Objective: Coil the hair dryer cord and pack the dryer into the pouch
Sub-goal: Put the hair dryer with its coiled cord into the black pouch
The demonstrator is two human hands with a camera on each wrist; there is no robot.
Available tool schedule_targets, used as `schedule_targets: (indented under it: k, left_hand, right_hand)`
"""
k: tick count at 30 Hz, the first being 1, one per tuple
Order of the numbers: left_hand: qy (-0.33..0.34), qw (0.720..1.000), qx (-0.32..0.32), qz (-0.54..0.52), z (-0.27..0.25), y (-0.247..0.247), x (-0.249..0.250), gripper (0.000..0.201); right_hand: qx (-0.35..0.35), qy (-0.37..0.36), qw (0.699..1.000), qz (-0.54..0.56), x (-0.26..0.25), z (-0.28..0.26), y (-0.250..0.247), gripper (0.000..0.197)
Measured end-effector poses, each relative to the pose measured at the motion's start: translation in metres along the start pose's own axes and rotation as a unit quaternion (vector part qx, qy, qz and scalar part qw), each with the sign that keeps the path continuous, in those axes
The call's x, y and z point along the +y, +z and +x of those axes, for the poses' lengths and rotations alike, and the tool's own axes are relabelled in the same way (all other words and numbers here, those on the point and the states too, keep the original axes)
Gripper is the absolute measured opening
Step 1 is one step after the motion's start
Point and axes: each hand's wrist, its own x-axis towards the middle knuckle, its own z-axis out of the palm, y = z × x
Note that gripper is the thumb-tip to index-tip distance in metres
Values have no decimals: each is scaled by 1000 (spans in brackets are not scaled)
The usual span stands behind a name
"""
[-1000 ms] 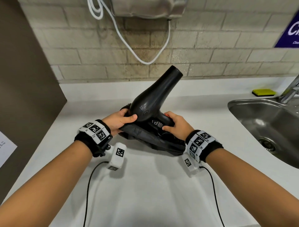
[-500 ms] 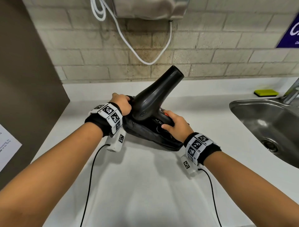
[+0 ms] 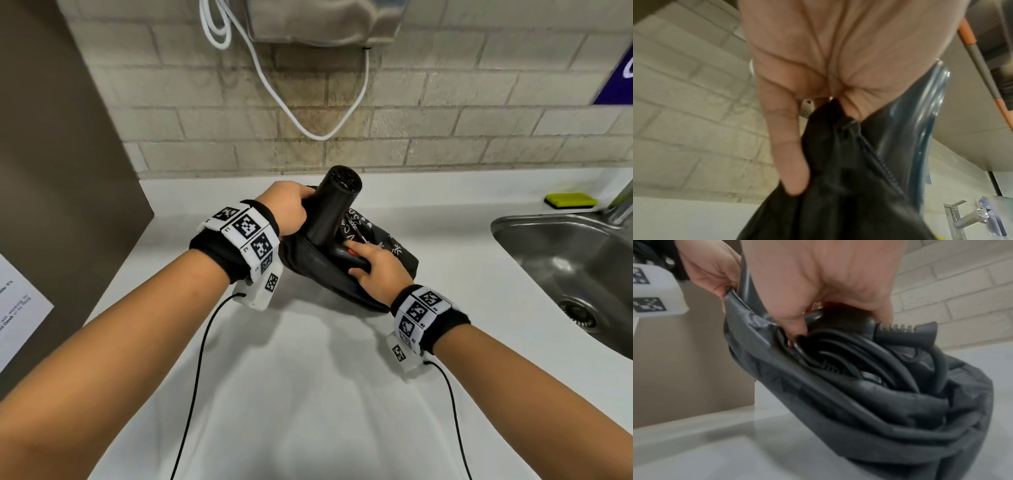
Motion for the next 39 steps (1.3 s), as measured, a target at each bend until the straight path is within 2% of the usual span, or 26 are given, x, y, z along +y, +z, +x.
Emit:
schedule_targets:
  k: [4, 7, 9, 10, 13, 16, 18, 20, 23, 25, 26, 28, 30, 32, 34, 36, 39]
  left_hand:
    - [30, 993, 97, -64, 1, 5, 5, 43]
    - [25, 990, 78, -114, -4, 9, 7, 35]
    - [11, 997, 67, -33, -7, 13, 6, 63]
    - [7, 996, 88, 16, -7, 15, 4, 72]
    - [18, 984, 173, 41, -7, 20, 0, 60]
    - [4, 982, 189, 15, -8, 19, -4, 53]
    - [-13, 978, 206, 8, -8, 15, -9, 51]
    - [-35, 974, 225, 2, -7, 12, -16, 50]
    - [-65, 966, 252, -1, -4, 12, -25, 49]
    - [-76, 962, 261, -1, -2, 13, -27, 46]
    - [-80, 962, 262, -4, -2, 13, -27, 46]
    - [-88, 961, 261, -13, -3, 14, -30, 46]
    - [-99, 961, 258, -27, -4, 14, -35, 46]
    - [-112, 960, 251, -54, -5, 14, -40, 45]
    - [-126, 959, 241, -84, -8, 14, -43, 43]
    - [-131, 960, 226, -102, -11, 16, -46, 39]
    - [-133, 964, 203, -111, -15, 22, -49, 37]
  right_hand:
    - [1, 9, 1000, -8, -1, 4, 3, 53]
    - [2, 9, 1000, -2, -2, 6, 4, 54]
    - [-1, -2, 1000, -13, -3, 7, 4, 55]
    - [-8, -4, 1000, -22, -3, 7, 4, 56]
    - [-35, -3, 998, -58, -5, 6, 0, 51]
    - [-58, 57, 991, -109, -1, 1, -15, 53]
    - [-95, 91, 974, -182, 7, -4, -25, 61]
    - [-99, 93, 952, -273, 20, -8, -33, 65]
    - [-91, 37, 910, -402, 31, -11, -40, 65]
    - [-90, 17, 899, -429, 30, -9, -43, 56]
    - [-78, 12, 904, -421, 28, -7, -46, 48]
    - [-26, -4, 932, -361, 25, -2, -54, 32]
    - [53, -57, 955, -285, 24, 0, -62, 22]
    - [127, -99, 964, -212, 20, 2, -68, 14]
    - [152, -97, 977, -111, 12, 3, -74, 13]
    - [175, -95, 980, -11, 6, 5, -78, 20]
    - [194, -89, 975, 54, -2, 7, -81, 20]
